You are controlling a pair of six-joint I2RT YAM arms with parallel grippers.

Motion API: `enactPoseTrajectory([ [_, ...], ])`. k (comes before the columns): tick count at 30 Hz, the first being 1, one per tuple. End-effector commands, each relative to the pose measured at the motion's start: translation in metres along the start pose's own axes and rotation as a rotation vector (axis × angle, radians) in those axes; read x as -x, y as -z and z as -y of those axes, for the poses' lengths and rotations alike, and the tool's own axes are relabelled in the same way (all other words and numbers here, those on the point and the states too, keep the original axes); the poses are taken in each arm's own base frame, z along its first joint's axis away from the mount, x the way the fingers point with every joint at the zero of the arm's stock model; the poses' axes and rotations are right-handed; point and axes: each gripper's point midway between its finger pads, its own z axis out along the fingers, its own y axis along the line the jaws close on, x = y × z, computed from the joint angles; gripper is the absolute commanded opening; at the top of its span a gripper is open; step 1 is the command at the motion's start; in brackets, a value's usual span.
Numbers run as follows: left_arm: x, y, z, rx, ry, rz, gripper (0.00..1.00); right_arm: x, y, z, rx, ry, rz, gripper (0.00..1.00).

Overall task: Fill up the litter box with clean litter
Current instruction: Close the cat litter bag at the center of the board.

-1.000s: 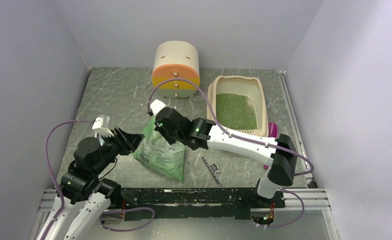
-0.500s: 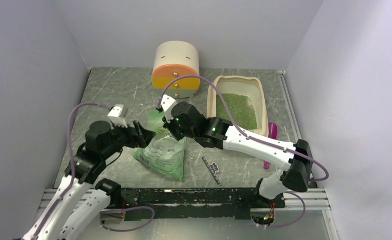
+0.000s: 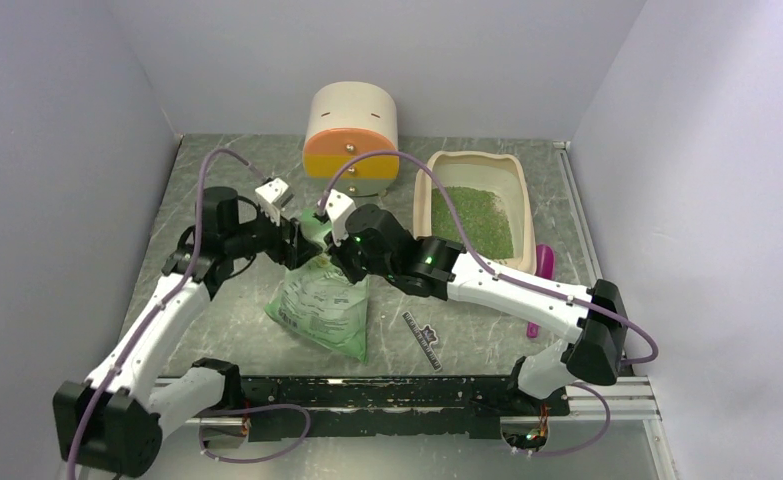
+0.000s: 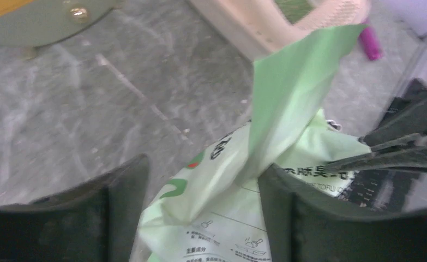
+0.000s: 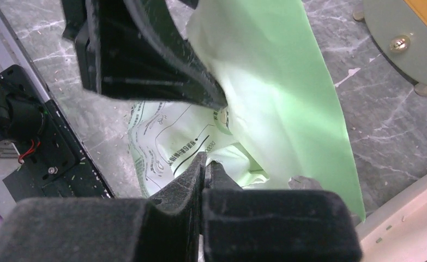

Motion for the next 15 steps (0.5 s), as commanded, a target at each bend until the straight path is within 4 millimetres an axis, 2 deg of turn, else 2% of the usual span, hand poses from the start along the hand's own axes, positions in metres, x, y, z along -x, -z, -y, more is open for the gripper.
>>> enactPoseTrajectory([
  [1,0.024,0.003,0.029,-0.43,-0.132,0.091,0.66,0.032,0.011,-0.016,0.093,-0.042,0.127,0.0],
  [2,0.019,0.001,0.03,-0.508,-0.108,0.075,0.51,0.031,0.011,-0.015,0.094,-0.043,0.127,0.0],
  [3,0.016,0.003,0.031,-0.583,-0.085,0.066,0.41,0.031,0.011,-0.015,0.094,-0.045,0.126,0.0],
  [5,0.005,0.003,0.036,-0.691,-0.043,0.034,0.32,0.031,0.011,-0.013,0.096,-0.05,0.13,0.0],
  [7,-0.006,0.004,0.038,-0.753,-0.021,0.008,0.16,0.03,0.01,-0.01,0.089,-0.058,0.131,0.0],
  [10,-0.011,0.01,0.048,-0.826,0.031,0.015,0.05,0.031,0.01,-0.001,0.074,-0.077,0.14,0.0],
  [13,-0.007,0.008,0.048,-0.851,0.027,0.04,0.05,0.03,0.012,0.01,0.059,-0.115,0.149,0.0],
  [15,-0.007,0.005,0.046,-0.853,0.032,0.036,0.05,0.029,0.014,0.023,0.034,-0.156,0.157,0.13],
])
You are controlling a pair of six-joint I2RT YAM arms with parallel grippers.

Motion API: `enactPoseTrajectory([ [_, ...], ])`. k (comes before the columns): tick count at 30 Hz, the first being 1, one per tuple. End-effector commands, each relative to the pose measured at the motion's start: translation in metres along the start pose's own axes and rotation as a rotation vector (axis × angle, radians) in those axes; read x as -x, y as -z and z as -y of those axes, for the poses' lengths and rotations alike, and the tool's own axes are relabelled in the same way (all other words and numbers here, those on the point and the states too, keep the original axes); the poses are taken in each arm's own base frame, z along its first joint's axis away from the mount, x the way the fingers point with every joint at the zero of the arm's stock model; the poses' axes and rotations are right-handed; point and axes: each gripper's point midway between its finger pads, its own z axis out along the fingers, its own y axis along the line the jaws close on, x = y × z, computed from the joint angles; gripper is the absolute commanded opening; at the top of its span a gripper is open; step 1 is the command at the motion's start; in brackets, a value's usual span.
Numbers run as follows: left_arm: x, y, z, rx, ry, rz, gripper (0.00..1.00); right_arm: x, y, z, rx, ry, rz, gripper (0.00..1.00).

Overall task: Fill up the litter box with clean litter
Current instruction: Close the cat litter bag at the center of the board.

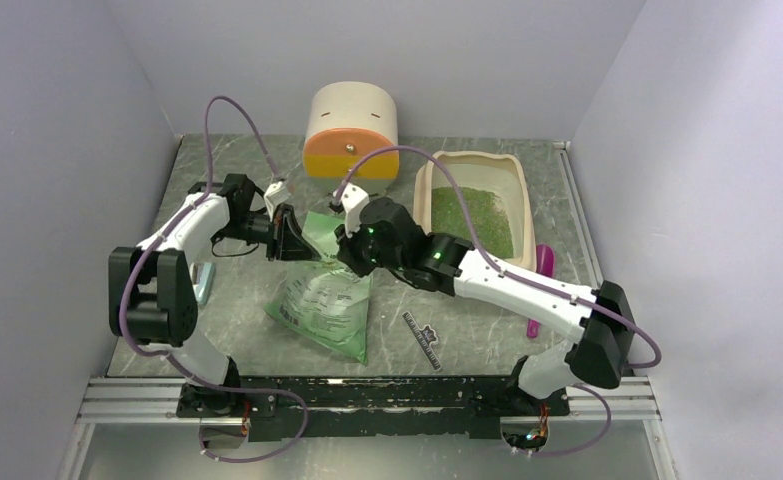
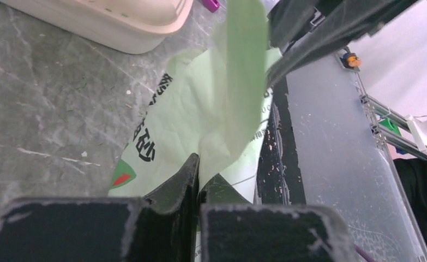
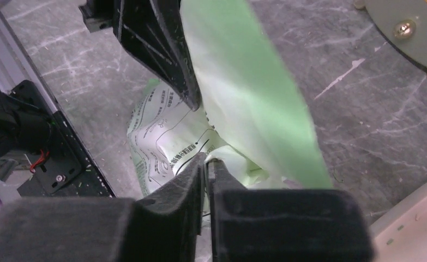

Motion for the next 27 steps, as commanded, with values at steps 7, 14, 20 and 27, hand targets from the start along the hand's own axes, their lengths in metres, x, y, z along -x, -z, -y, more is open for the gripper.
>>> enactPoseTrajectory([
  [7,0.02,-0.002,0.031,-0.088,-0.064,0.105,0.05,0.024,0.04,0.065,0.006,-0.337,0.198,0.82],
  [14,0.019,-0.002,0.03,-0.088,-0.062,0.103,0.05,-0.013,0.045,0.06,0.207,-0.475,0.233,0.92],
  [20,0.02,-0.002,0.031,-0.087,-0.067,0.1,0.05,-0.021,0.034,0.048,0.33,-0.484,0.35,0.94],
  [27,0.02,-0.002,0.031,-0.085,-0.069,0.095,0.05,-0.011,-0.013,0.052,0.399,-0.488,0.321,0.94],
])
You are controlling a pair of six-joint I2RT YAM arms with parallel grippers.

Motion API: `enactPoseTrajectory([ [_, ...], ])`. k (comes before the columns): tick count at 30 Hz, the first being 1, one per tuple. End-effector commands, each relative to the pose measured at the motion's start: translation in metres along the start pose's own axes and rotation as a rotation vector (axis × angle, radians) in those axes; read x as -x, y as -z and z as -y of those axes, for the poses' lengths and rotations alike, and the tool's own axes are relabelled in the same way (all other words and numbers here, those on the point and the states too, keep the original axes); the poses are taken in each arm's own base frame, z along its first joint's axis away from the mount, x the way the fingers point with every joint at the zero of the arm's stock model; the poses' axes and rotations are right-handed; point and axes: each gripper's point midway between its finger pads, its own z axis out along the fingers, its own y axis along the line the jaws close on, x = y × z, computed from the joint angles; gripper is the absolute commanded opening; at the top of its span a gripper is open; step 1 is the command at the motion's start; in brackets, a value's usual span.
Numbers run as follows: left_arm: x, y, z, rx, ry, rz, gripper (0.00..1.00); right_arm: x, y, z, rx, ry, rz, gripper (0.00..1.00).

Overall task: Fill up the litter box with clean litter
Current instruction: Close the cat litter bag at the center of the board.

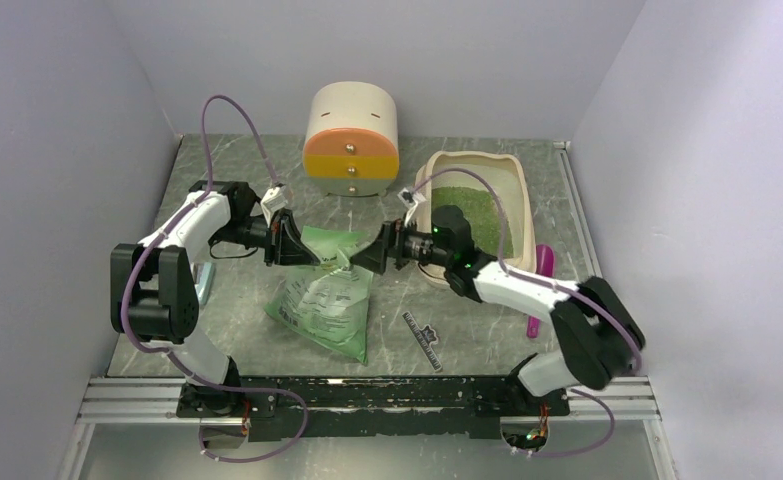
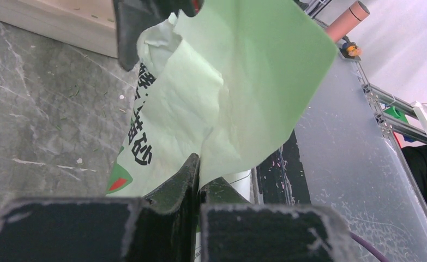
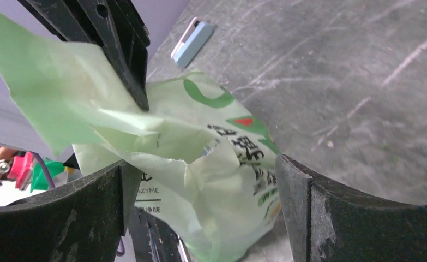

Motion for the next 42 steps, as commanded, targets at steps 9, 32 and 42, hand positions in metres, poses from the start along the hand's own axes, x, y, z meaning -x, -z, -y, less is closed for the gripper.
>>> enactPoseTrajectory([
  [9,0.031,0.0,0.016,-0.018,-0.047,0.078,0.05,0.026,-0.032,-0.041,0.288,0.043,0.033,0.02],
  [32,0.062,0.055,0.092,0.241,-0.291,0.322,0.05,-0.025,0.049,-0.156,0.283,0.352,-0.172,0.0],
  [42,0.06,0.073,0.097,0.357,-0.247,0.37,0.05,-0.016,0.062,-0.15,0.204,0.343,-0.144,0.0],
])
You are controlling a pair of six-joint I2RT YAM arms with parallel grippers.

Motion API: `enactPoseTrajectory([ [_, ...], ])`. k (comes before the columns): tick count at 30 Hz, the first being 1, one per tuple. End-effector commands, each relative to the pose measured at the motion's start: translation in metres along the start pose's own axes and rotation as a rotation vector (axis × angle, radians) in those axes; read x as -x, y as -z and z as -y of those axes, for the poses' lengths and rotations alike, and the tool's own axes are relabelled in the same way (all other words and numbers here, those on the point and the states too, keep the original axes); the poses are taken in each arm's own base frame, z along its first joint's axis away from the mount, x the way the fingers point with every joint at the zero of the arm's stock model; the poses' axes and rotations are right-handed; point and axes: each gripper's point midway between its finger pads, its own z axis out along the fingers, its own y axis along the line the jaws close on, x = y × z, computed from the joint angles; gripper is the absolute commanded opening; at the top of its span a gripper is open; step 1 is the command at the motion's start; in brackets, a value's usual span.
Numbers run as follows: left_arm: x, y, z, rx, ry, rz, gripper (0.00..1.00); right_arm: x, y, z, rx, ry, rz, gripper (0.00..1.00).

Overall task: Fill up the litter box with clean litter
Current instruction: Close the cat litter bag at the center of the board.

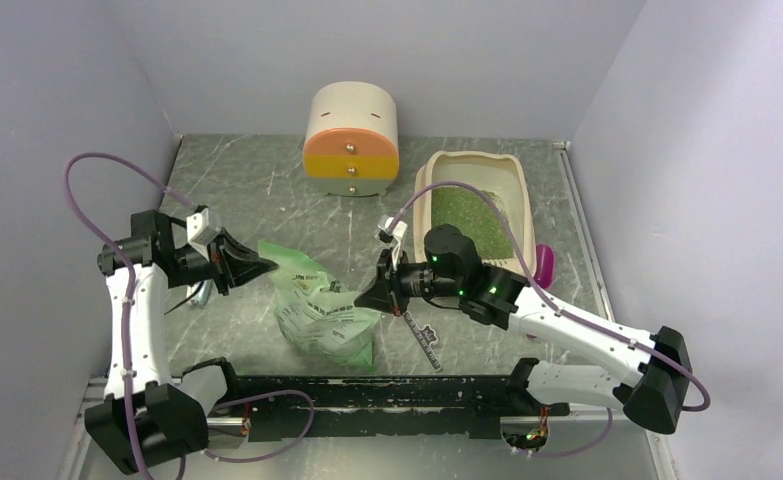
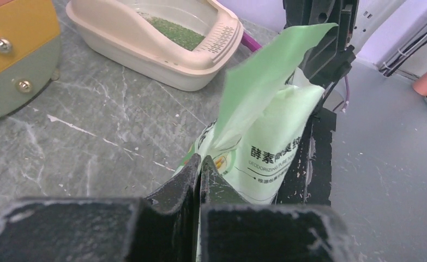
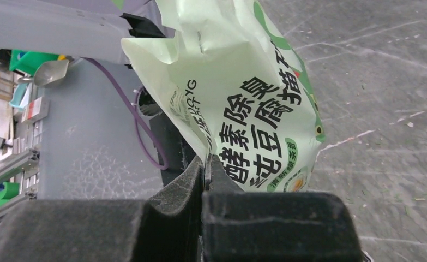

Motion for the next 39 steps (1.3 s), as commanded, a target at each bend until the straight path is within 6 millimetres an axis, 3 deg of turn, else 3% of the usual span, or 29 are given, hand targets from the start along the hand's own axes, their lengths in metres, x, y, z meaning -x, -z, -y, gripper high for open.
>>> enactPoseTrajectory([
  [1,0.025,0.003,0.012,-0.002,0.018,0.17,0.05,0.022,0.015,-0.011,-0.011,0.003,0.087,0.02],
  [3,0.017,0.003,0.016,0.002,0.024,0.173,0.05,0.01,0.015,-0.003,-0.034,-0.016,0.088,0.2],
  [5,0.012,0.002,0.016,0.002,0.033,0.173,0.05,0.004,0.013,0.002,-0.046,-0.018,0.084,0.3],
  [6,0.011,0.002,0.016,0.002,0.035,0.173,0.05,0.001,0.01,0.005,-0.057,-0.02,0.076,0.43],
  [10,0.017,0.002,0.011,-0.006,0.034,0.173,0.05,-0.006,-0.005,0.015,-0.07,-0.018,0.008,0.53],
  [14,0.019,0.002,0.007,-0.01,0.033,0.172,0.05,-0.012,-0.011,0.059,-0.279,0.012,0.0,0.67],
  [15,0.019,0.001,0.006,-0.012,0.033,0.172,0.05,-0.013,-0.013,0.066,-0.31,0.012,-0.002,0.59],
  [17,0.02,0.001,0.006,-0.016,0.035,0.171,0.05,-0.016,-0.021,0.067,-0.291,0.006,-0.025,0.17],
  [18,0.019,0.001,0.006,-0.016,0.034,0.171,0.05,-0.014,-0.025,0.063,-0.27,0.0,-0.03,0.04],
  [19,0.02,0.001,0.005,-0.016,0.031,0.171,0.05,-0.014,-0.028,0.056,-0.236,-0.016,-0.032,0.0],
  [22,0.019,0.001,0.001,-0.017,0.048,0.171,0.05,-0.004,-0.031,0.034,-0.153,-0.021,0.013,0.0],
  [26,0.02,0.001,-0.011,-0.016,0.084,0.172,0.37,0.017,-0.019,0.013,-0.11,-0.027,0.085,0.0],
  [29,0.025,0.002,-0.025,-0.015,0.114,0.17,0.44,0.029,-0.013,-0.003,-0.072,-0.02,0.096,0.0],
  [33,0.037,0.004,-0.033,-0.009,0.054,0.167,0.47,0.035,-0.014,-0.025,-0.017,-0.011,0.097,0.0],
  [39,0.057,0.021,-0.059,0.07,-0.025,0.183,0.45,0.025,-0.029,-0.043,-0.006,0.02,0.049,0.0],
])
